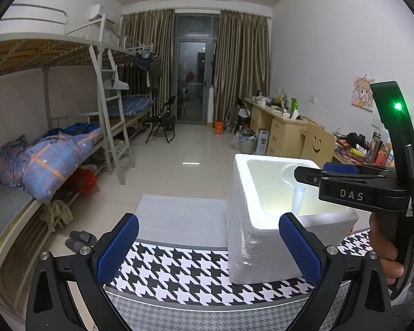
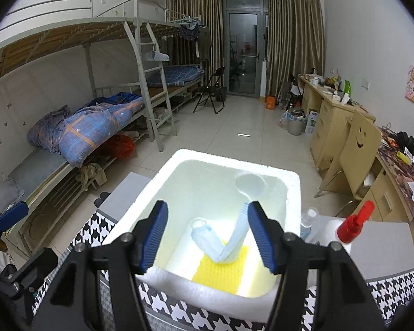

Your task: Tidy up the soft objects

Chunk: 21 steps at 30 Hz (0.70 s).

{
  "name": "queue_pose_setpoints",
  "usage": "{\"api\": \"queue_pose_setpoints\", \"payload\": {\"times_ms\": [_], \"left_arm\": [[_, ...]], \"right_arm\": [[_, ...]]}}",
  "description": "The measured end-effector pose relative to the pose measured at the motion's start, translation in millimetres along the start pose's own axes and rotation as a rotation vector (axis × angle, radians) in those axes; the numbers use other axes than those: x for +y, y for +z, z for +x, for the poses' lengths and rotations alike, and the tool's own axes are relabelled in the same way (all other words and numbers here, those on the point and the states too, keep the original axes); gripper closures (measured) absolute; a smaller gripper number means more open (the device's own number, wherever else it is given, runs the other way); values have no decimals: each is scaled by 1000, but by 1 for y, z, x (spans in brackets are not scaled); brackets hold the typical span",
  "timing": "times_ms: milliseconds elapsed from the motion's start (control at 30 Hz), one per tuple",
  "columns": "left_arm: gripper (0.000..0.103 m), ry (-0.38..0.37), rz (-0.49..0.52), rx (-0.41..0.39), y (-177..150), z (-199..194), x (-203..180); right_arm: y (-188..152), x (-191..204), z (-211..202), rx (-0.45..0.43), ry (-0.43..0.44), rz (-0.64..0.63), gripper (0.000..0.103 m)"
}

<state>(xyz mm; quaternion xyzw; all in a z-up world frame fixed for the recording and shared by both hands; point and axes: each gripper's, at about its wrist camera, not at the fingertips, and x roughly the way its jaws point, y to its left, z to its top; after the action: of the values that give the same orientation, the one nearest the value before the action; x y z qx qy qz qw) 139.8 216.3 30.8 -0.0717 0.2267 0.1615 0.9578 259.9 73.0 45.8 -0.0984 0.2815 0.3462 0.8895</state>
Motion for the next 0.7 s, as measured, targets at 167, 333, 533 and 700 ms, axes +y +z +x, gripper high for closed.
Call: {"api": "queue_pose_setpoints", "payload": {"times_ms": [167,333,533,700], "left_arm": [[1,-2,1,-12,1,-6,-3],[1,-1,10,-27,4,-15,-9],[1,-9,34,-44,4,-30,-20],[1,-11,53,-50,1,-40,-28]], "right_arm": [[1,-1,-16,-32,-17,-1,23],[-2,-4,-37,-59,-15,8,21],[-7,-8,-58,-85,-23,22,20],[-13,-8,-75,-114,-35,24,20]]}}
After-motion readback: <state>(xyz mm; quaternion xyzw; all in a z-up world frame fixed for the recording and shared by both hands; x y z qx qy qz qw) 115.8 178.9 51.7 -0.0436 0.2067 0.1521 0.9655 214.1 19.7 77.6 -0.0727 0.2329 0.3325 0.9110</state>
